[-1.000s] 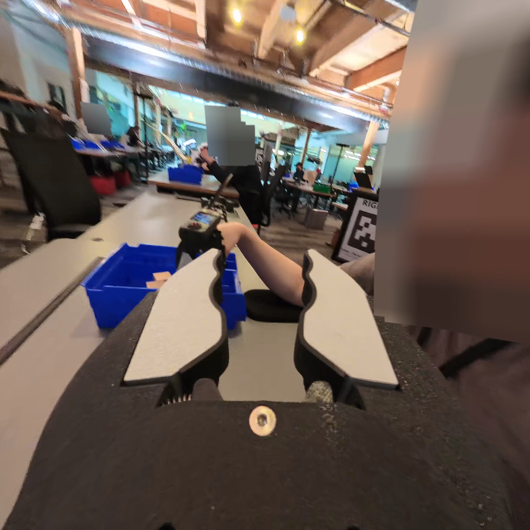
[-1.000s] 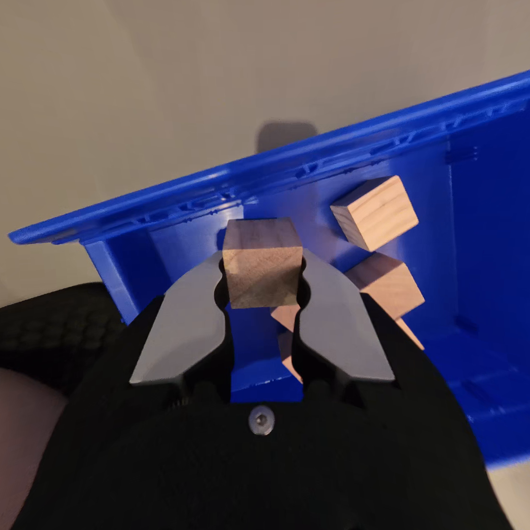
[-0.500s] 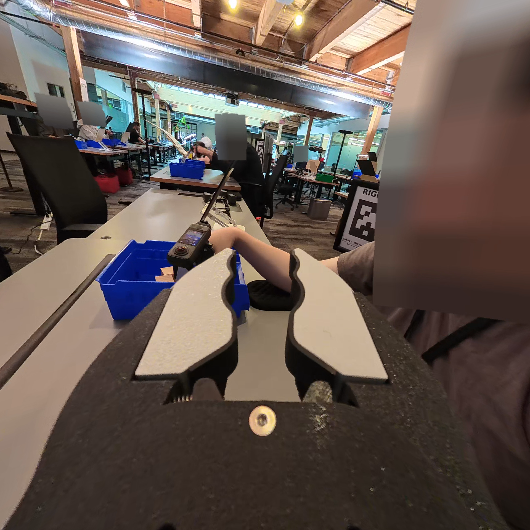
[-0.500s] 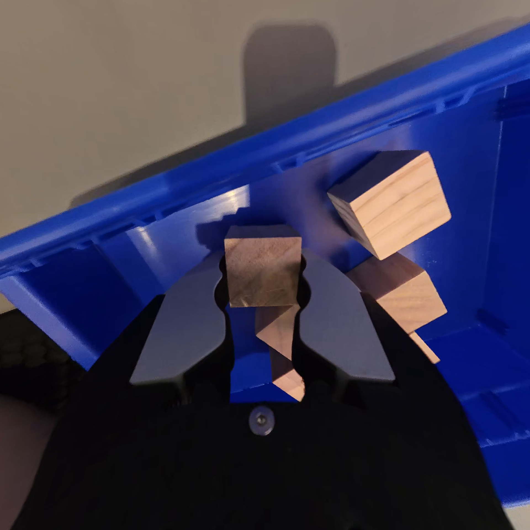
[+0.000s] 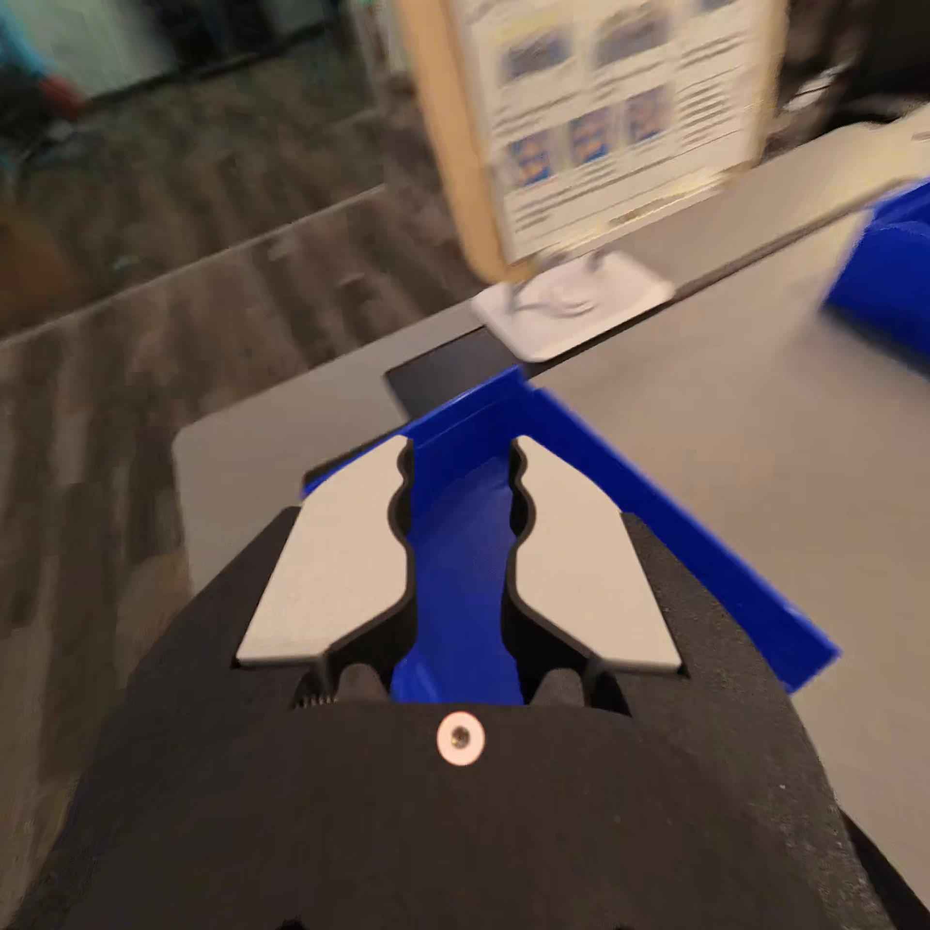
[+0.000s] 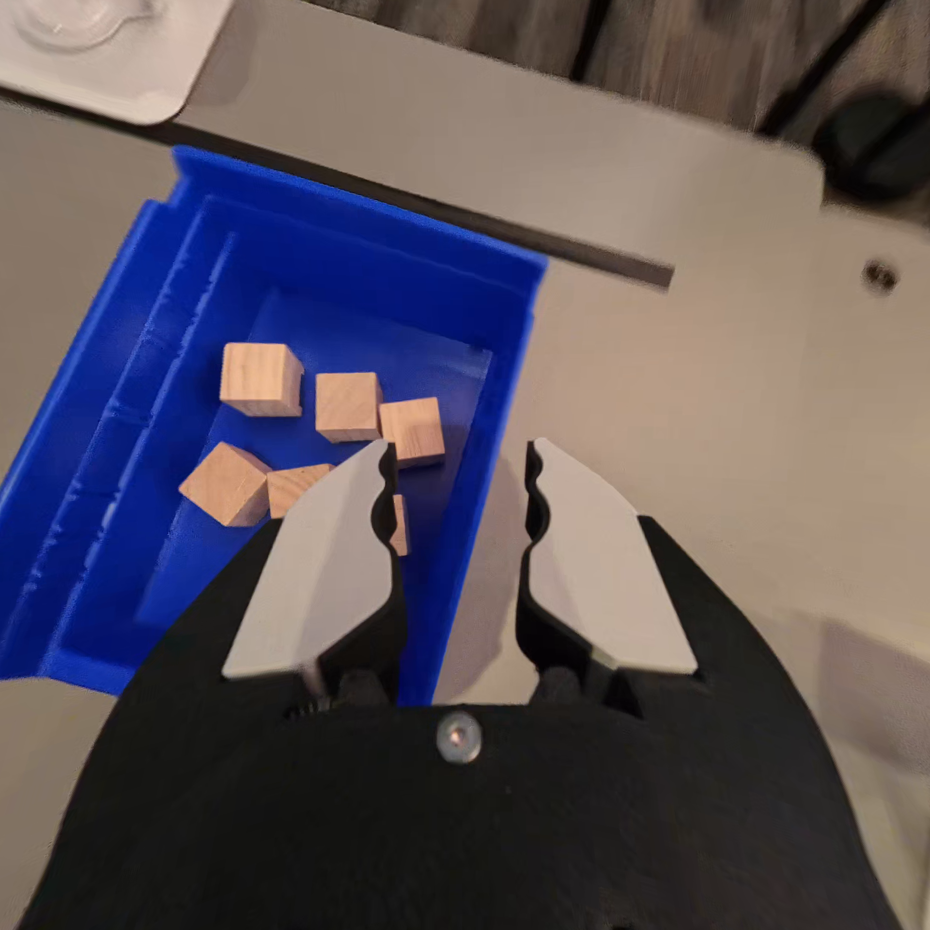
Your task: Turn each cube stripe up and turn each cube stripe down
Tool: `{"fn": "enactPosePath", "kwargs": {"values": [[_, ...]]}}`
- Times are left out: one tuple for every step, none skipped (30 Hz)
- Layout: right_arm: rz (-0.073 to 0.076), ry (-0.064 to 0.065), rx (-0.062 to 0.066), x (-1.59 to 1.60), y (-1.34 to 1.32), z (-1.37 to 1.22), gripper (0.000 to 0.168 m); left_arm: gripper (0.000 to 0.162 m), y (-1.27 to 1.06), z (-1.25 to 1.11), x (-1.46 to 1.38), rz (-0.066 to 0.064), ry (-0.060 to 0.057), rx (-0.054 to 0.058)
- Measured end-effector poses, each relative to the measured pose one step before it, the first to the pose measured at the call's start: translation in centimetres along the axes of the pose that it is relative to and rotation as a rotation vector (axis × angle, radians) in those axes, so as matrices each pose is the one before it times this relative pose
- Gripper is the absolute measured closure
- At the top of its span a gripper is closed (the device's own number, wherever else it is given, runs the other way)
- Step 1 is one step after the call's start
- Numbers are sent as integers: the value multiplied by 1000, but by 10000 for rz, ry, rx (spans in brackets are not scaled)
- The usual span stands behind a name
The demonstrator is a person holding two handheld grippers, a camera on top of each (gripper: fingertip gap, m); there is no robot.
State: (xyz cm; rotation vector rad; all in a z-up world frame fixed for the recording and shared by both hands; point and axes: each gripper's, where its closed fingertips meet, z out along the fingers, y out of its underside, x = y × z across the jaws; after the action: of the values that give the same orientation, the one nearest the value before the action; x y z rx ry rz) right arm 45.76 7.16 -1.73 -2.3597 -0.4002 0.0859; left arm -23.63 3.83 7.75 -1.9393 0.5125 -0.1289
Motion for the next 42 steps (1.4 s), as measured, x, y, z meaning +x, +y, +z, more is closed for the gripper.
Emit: {"fn": "enactPosePath", "kwargs": {"values": [[779, -90, -360, 735, 910, 679, 118, 125, 1305, -83, -1873, -354, -688, -472], [537, 112, -582, 801, 1071, 814, 117, 125, 1289, 167, -1652, -182, -638, -465], [249, 264, -611, 753, 1012, 863, 116, 125, 1310, 398, -1452, -157, -573, -492], [53, 215, -608, 446, 969, 912, 116, 124, 1371, 645, -1147, -223, -399, -563], [38, 98, -590, 189, 831, 902, 116, 124, 1165, 831, -308, -214, 117, -486], [85, -65, -487, -91, 576, 863, 116, 122, 752, 826, 217, -246, 442, -264], [77, -155, -316, -253, 236, 742, 116, 122, 555, 722, 194, -367, 411, -180], [98, -146, -152, -259, 30, 606, 119, 121, 481, 597, 140, -293, 342, -228], [142, -98, -145, -135, 40, 485, 124, 120, 501, 485, -143, -241, 91, -281], [96, 56, -157, 101, 51, 366, 127, 118, 631, 439, -295, -119, -78, -375], [-22, 90, -123, 107, 73, 284, 131, 116, 649, 424, -261, 16, -118, -419], [-85, -298, -92, -499, 82, 195, 142, 116, 638, 392, -202, -9, -127, -402], [-99, -552, -67, -866, 70, 107, 160, 116, 694, 419, -190, -132, -90, -448], [26, -16, -87, -99, 97, 57, 161, 117, 666, 469, -158, -285, -35, -460], [42, 42, -18, 4, 21, -10, 161, 118, 629, 588, -43, -343, 92, -414], [13, 23, -7, 10, 5, -13, 161, 120, 782, 674, -110, -310, 82, -511], [-10, 6, -9, 3, 17, -17, 161, 124, 899, 674, -121, -185, 97, -616], [2, -4, -4, 3, 6, -4, 161, 126, 692, 632, -208, -144, 5, -505], [36, -14, -2, 6, 8, -10, 161, 128, 353, 489, -192, -36, -39, -296], [51, -23, -13, -21, 41, -23, 161, 134, 135, 333, -9, 49, 8, -121], [23, -34, -39, -33, 75, -29, 161, 143, 34, 221, 205, 67, 86, -70], [4, -23, -48, -34, 87, -21, 161, 153, 132, 158, 419, 22, 182, -152], [58, -28, -62, -67, 109, -23, 161, 156, 198, 138, 187, -71, -41, -224], [116, -57, -95, -121, 152, -20, 161, 157, 119, 57, -12, 2, -230, -169], [106, -68, -125, -199, 203, -34, 161, 157, 97, -4, 70, 3, -226, -177], [25, -35, -143, -262, 202, -12, 161, 157, 151, -1, 254, -92, -152, -219], [-30, 38, -131, -307, 154, 4, 161, 158, 221, -11, 515, -117, -44, -270], [-87, 90, -124, -365, 93, 25, 161, 158, 155, 40, 751, -34, 32, -247], [-54, 70, -102, -460, 25, 50, 161, 158, 17, 73, 924, 59, 47, -175], [-5, 12, -84, -576, -32, 76, 161, 158, -155, 117, 1002, 89, -5, -109], [-35, -20, -58, -662, -96, 98, 161, 158, -288, 138, 1008, 100, -99, -75], [-102, -23, -28, -742, -126, 114, 161, 158, -387, 149, 1074, 159, -161, -27], [-133, -22, -20, -770, -122, 124, 161, 157, -421, 124, 1183, 324, -125, 20], [-114, -8, -26, -780, -100, 108, 161, 156, -460, 122, 1247, 369, -63, 55], [-106, 20, -27, -761, -80, 114, 161, 156, -417, 105, 1209, 270, -20, 49], [-95, 74, -14, -751, -57, 97, 161, 156, -376, 85, 1032, 164, -62, 14], [-117, 112, -29, -787, 5, 81, 162, 155, -349, 67, 861, 136, -119, 29], [-180, 76, -86, -869, 87, 75, 161, 154, -322, 55, 750, 64, -124, 35], [-177, -15, -79, -975, 92, 64, 161, 154, -319, 41, 746, 94, -32, 41], [-99, -116, -55, -1021, 57, 86, 161, 155, -263, 23, 769, 137, 131, 17], [-74, -155, -53, -1000, 24, 92, 161, 156, -278, 41, 743, 11, 242, 17], [-140, -118, -85, -899, -20, 106, 161, 159, -334, 60, 653, -122, 260, 51]]}}
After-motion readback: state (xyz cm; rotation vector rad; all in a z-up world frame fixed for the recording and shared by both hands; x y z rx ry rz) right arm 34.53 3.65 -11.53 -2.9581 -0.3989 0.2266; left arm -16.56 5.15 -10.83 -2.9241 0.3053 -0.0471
